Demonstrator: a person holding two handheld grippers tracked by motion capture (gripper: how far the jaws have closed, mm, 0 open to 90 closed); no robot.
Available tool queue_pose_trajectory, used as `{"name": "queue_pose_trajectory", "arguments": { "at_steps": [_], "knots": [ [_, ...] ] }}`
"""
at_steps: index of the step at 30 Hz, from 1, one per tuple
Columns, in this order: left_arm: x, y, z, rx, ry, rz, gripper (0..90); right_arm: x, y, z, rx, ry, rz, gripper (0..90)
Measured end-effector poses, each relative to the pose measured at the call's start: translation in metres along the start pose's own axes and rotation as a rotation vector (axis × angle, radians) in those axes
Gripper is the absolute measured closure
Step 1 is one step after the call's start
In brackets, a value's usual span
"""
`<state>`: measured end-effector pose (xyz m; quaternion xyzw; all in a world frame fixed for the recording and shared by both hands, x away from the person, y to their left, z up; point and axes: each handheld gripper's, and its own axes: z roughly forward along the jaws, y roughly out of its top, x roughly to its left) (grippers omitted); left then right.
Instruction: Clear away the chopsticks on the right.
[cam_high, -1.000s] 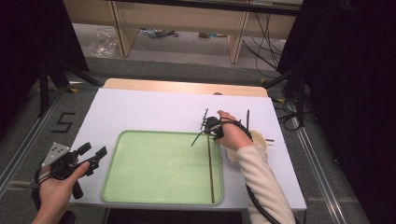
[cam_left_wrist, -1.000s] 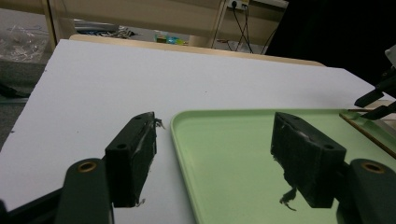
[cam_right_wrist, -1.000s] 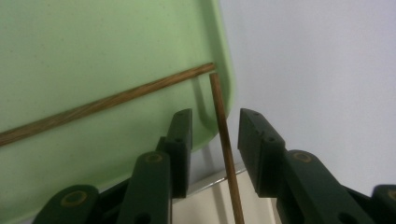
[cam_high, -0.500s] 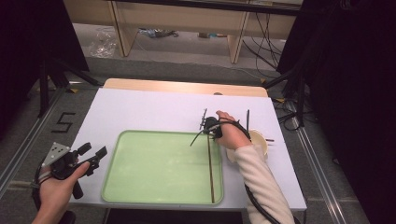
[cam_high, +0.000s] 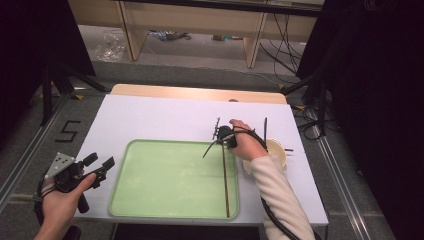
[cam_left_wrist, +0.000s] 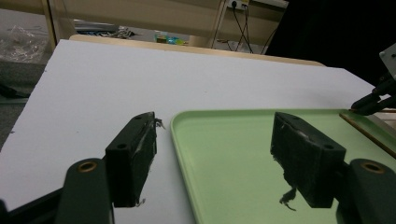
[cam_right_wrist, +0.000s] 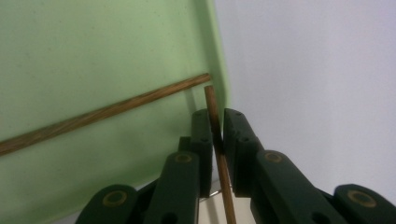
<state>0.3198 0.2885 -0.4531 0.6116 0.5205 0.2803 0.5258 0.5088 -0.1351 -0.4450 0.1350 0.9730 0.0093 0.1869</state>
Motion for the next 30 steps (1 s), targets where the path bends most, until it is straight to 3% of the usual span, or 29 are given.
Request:
{"name": "queue_pose_trajectory", "arguments": {
  "at_steps": [6, 14, 20, 23, 24, 26, 28, 30],
  "knots": [
    [0.000, 0.000, 0.000, -0.001, 0.001, 0.001, 31.2, 0.000, 0.001, -0.003, 0.002, -0.036, -0.017, 85.1],
    [0.001, 0.000, 0.000, -0.002, 0.002, 0.008, 31.2, 0.001, 0.003, -0.003, 0.057, -0.105, -0.109, 87.8],
    [0.001, 0.000, 0.000, -0.002, 0.001, 0.008, 31.2, 0.002, 0.005, -0.005, 0.044, -0.158, -0.124, 88.1],
    [0.001, 0.000, 0.000, -0.001, 0.001, 0.006, 31.2, -0.001, 0.005, -0.010, 0.003, -0.198, -0.143, 88.1],
    [0.001, 0.000, 0.000, -0.002, 0.002, 0.006, 31.3, -0.001, 0.005, -0.012, -0.007, -0.212, -0.130, 88.1],
    [0.001, 0.000, 0.000, -0.002, 0.002, 0.008, 31.3, 0.001, 0.006, -0.018, -0.044, -0.228, -0.057, 88.2],
    [0.001, 0.000, 0.000, -0.002, 0.002, 0.009, 31.3, -0.002, 0.005, -0.022, -0.068, -0.243, -0.056, 88.2],
    [0.001, 0.000, 0.000, -0.002, 0.002, 0.008, 31.3, -0.001, 0.005, -0.026, -0.086, -0.262, -0.022, 88.2]
  ]
}}
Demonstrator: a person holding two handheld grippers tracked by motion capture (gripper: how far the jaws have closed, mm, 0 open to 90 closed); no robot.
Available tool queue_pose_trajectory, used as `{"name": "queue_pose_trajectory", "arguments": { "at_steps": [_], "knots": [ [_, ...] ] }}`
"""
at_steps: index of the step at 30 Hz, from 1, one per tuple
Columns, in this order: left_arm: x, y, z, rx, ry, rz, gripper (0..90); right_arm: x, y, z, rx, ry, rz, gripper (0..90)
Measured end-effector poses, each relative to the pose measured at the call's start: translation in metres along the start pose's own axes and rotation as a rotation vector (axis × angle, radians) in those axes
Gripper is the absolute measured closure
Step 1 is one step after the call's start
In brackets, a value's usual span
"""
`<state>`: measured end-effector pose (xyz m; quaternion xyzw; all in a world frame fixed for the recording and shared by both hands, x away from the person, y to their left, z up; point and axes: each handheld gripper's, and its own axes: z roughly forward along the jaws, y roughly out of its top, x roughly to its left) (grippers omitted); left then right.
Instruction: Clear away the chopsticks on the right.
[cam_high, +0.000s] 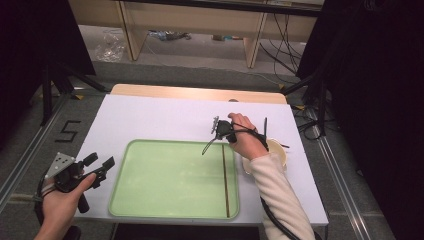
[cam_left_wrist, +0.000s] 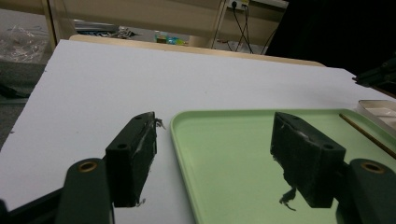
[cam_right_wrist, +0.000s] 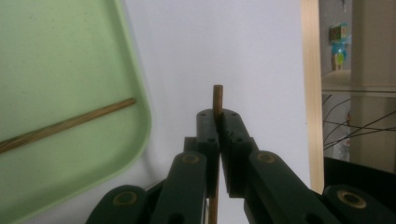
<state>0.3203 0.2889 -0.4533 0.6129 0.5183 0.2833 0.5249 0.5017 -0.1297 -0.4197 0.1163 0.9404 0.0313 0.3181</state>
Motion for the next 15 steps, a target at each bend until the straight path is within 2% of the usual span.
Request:
{"name": "queue_pose_trajectory", "arguments": {
  "at_steps": [1, 2, 6, 7, 8, 10, 11, 12, 14, 15],
  "knots": [
    [0.000, 0.000, 0.000, 0.001, 0.000, -0.001, 31.3, -0.001, 0.000, -0.002, -0.011, -0.013, 0.002, 88.2],
    [0.000, 0.000, 0.000, 0.001, 0.000, 0.000, 31.3, -0.004, 0.000, -0.003, -0.030, -0.022, -0.017, 88.2],
    [0.000, 0.000, 0.000, 0.001, 0.000, 0.000, 31.3, -0.006, 0.001, -0.012, -0.059, -0.022, 0.048, 88.2],
    [0.000, 0.000, 0.000, 0.001, 0.000, -0.002, 31.3, -0.008, 0.000, -0.013, -0.074, -0.047, 0.015, 88.2],
    [0.000, 0.000, 0.000, 0.000, 0.000, 0.000, 31.3, -0.010, 0.000, -0.014, -0.071, -0.044, 0.010, 88.2],
    [-0.001, 0.000, 0.000, 0.001, -0.001, -0.009, 31.3, -0.010, 0.001, -0.016, -0.091, -0.055, 0.025, 88.2],
    [0.000, 0.000, 0.000, 0.000, 0.000, 0.000, 31.3, -0.011, 0.001, -0.018, -0.087, -0.045, 0.027, 88.2],
    [0.000, 0.000, 0.000, 0.001, 0.000, 0.000, 31.4, -0.009, 0.002, -0.020, -0.090, -0.047, 0.059, 88.2],
    [0.000, 0.000, 0.000, 0.000, 0.000, 0.000, 31.4, -0.010, 0.002, -0.022, -0.106, -0.041, 0.062, 88.2],
    [0.000, 0.000, 0.000, 0.000, -0.001, -0.003, 31.3, -0.012, 0.002, -0.022, -0.124, -0.059, 0.044, 88.2]
  ]
}}
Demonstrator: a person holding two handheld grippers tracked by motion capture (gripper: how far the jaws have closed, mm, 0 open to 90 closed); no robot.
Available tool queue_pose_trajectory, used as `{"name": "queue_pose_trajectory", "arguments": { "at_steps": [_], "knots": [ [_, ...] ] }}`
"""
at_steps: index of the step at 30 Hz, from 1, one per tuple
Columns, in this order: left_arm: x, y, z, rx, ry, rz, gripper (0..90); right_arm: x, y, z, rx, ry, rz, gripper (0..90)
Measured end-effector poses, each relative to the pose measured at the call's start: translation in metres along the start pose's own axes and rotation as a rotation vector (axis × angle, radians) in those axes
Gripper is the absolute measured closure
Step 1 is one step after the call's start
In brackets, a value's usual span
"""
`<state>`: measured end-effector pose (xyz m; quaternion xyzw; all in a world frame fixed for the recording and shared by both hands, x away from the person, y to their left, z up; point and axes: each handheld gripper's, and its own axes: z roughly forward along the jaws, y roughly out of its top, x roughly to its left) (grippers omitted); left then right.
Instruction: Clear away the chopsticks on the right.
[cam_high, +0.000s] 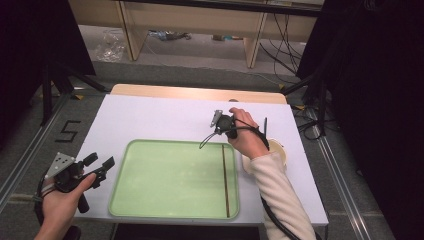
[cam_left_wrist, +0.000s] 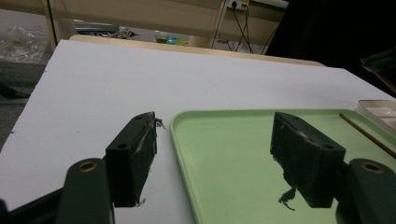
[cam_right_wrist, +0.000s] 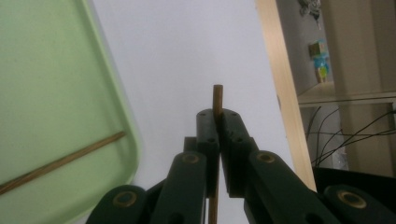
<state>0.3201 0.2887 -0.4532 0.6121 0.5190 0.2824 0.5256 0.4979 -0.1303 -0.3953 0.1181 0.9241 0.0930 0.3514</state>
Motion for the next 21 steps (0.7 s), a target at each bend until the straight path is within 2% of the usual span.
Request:
{"name": "queue_pose_trajectory", "arguments": {
  "at_steps": [1, 2, 3, 4, 5, 6, 7, 8, 10, 11, 12, 16, 17, 19, 21],
  "knots": [
    [0.000, 0.000, 0.000, 0.000, 0.000, 0.002, 31.4, -0.001, 0.000, -0.001, -0.005, 0.004, 0.004, 88.2],
    [0.000, 0.000, 0.000, 0.001, 0.000, 0.004, 31.3, -0.002, 0.001, -0.002, -0.014, -0.005, -0.020, 88.2],
    [0.000, 0.000, 0.000, 0.001, 0.000, 0.001, 31.3, -0.002, 0.002, -0.005, -0.019, -0.009, 0.004, 88.2],
    [0.000, 0.000, 0.000, 0.000, 0.000, 0.002, 31.3, -0.004, 0.001, -0.006, -0.036, -0.011, -0.014, 88.2],
    [0.000, 0.000, 0.000, 0.001, 0.000, 0.001, 31.4, -0.004, 0.002, -0.009, -0.043, -0.022, 0.016, 88.2],
    [0.000, 0.000, 0.000, 0.000, 0.000, 0.002, 31.3, -0.005, 0.002, -0.011, -0.056, -0.031, 0.015, 88.2],
    [0.000, 0.000, 0.000, 0.001, 0.000, 0.002, 31.4, -0.004, 0.003, -0.014, -0.049, -0.019, 0.067, 88.2],
    [0.000, 0.000, 0.000, 0.001, -0.001, 0.004, 31.3, -0.005, 0.003, -0.017, -0.067, -0.043, 0.065, 88.2],
    [0.000, 0.000, 0.000, 0.000, 0.001, 0.000, 31.4, -0.007, 0.004, -0.021, -0.082, -0.056, 0.072, 88.2],
    [0.000, 0.000, 0.000, 0.001, 0.000, 0.001, 31.4, -0.008, 0.004, -0.023, -0.106, -0.070, 0.083, 88.2],
    [0.000, 0.000, 0.000, 0.000, 0.000, 0.003, 31.4, -0.007, 0.005, -0.026, -0.127, -0.071, 0.114, 88.2],
    [-0.001, 0.000, 0.000, 0.001, 0.000, -0.005, 31.4, -0.012, 0.006, -0.036, -0.184, -0.094, 0.165, 88.2],
    [0.000, 0.000, 0.000, 0.001, -0.001, -0.004, 31.4, -0.014, 0.005, -0.039, -0.215, -0.107, 0.181, 88.2],
    [0.000, 0.000, 0.000, 0.000, 0.000, 0.001, 31.4, -0.017, 0.005, -0.046, -0.268, -0.095, 0.229, 88.2],
    [0.000, 0.000, 0.000, 0.000, 0.000, 0.002, 31.4, -0.021, 0.003, -0.052, -0.314, -0.107, 0.278, 88.2]
  ]
}}
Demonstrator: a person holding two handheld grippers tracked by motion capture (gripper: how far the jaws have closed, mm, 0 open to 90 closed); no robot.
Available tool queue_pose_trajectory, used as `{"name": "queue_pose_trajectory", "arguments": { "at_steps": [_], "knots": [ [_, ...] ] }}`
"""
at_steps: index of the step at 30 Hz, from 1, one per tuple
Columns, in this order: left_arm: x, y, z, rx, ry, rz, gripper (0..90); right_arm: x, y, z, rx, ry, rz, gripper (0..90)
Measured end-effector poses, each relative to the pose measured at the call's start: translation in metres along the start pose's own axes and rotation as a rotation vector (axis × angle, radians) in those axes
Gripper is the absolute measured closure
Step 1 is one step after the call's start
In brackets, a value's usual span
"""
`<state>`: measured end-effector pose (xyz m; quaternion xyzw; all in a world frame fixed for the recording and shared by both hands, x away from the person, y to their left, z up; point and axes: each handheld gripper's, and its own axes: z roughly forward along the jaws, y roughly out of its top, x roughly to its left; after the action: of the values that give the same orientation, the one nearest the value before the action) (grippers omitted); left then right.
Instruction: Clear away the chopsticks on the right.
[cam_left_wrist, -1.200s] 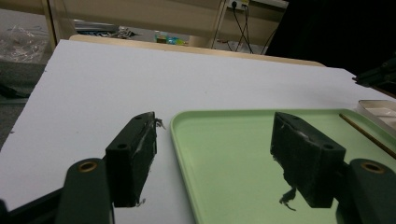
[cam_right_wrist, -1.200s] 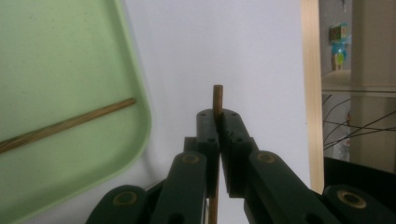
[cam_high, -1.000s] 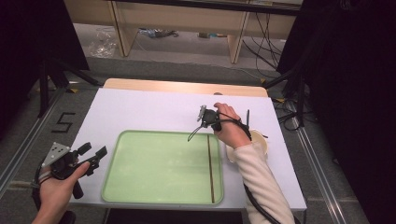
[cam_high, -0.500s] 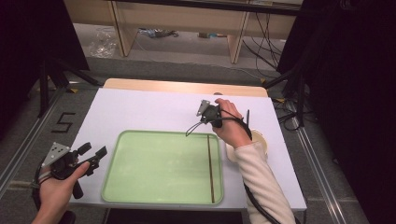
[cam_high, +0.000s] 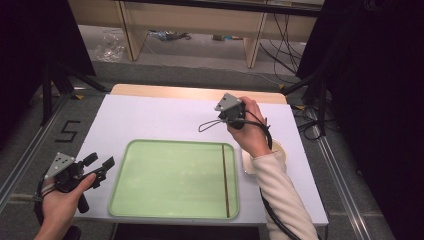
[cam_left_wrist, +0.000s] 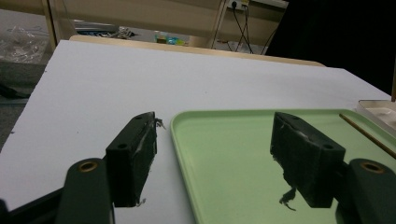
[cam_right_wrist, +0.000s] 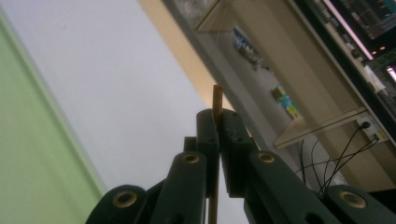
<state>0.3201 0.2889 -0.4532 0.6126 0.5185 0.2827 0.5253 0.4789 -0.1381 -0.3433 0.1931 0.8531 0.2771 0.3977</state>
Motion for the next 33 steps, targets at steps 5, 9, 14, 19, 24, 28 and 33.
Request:
{"name": "queue_pose_trajectory", "arguments": {
  "at_steps": [5, 9, 14, 19, 24, 28, 33],
  "knots": [
    [0.000, 0.000, 0.000, 0.000, 0.000, 0.000, 31.4, -0.011, 0.001, -0.012, -0.086, -0.003, 0.125, 88.2],
    [0.000, 0.000, 0.000, 0.000, 0.000, 0.001, 31.4, -0.018, 0.000, -0.020, -0.164, 0.000, 0.229, 88.2],
    [-0.001, 0.000, 0.001, -0.008, -0.002, -0.005, 31.5, -0.025, 0.001, -0.029, -0.210, 0.044, 0.323, 88.2],
    [-0.001, 0.000, 0.000, 0.001, 0.001, -0.002, 31.4, -0.027, 0.001, -0.033, -0.230, 0.037, 0.382, 88.2],
    [0.000, 0.000, 0.001, -0.010, -0.004, -0.004, 31.5, -0.030, 0.001, -0.036, -0.215, 0.057, 0.476, 88.2],
    [-0.001, 0.000, 0.000, 0.001, 0.001, -0.003, 31.4, -0.031, 0.001, -0.040, -0.199, 0.086, 0.554, 88.1],
    [0.000, 0.000, 0.000, 0.000, 0.001, -0.001, 31.5, -0.032, 0.001, -0.041, -0.153, 0.097, 0.619, 88.2]
  ]
}}
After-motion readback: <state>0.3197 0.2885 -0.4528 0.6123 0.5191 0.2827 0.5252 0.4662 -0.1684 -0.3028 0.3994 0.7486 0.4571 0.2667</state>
